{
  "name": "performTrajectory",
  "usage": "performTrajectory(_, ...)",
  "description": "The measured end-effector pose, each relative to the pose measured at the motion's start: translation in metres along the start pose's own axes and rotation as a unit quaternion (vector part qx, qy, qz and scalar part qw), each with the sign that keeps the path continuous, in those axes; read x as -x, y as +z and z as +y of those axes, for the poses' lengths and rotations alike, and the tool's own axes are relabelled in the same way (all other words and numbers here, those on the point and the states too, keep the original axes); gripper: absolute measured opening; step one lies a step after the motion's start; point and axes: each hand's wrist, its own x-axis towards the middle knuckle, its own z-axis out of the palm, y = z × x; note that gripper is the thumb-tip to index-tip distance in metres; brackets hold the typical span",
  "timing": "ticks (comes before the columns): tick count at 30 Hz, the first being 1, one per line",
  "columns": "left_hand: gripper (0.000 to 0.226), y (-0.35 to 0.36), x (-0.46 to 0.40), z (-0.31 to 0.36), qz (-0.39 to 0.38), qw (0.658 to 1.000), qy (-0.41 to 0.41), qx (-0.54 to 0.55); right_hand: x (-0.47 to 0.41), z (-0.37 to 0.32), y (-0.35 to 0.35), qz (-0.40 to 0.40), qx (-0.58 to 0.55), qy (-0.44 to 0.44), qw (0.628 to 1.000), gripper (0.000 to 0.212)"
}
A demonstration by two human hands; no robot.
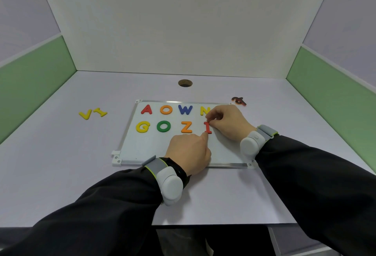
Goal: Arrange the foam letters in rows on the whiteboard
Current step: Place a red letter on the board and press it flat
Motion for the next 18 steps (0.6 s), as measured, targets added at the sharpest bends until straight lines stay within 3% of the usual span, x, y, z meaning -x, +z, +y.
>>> performTrajectory(18, 0.038, 0.0016, 0.0003, 0.0003, 0.006, 1.000, 0.002, 0.000, 0.0001, -0.0002, -0.0003, 0.000, 0.003, -0.001, 1.000, 0.014)
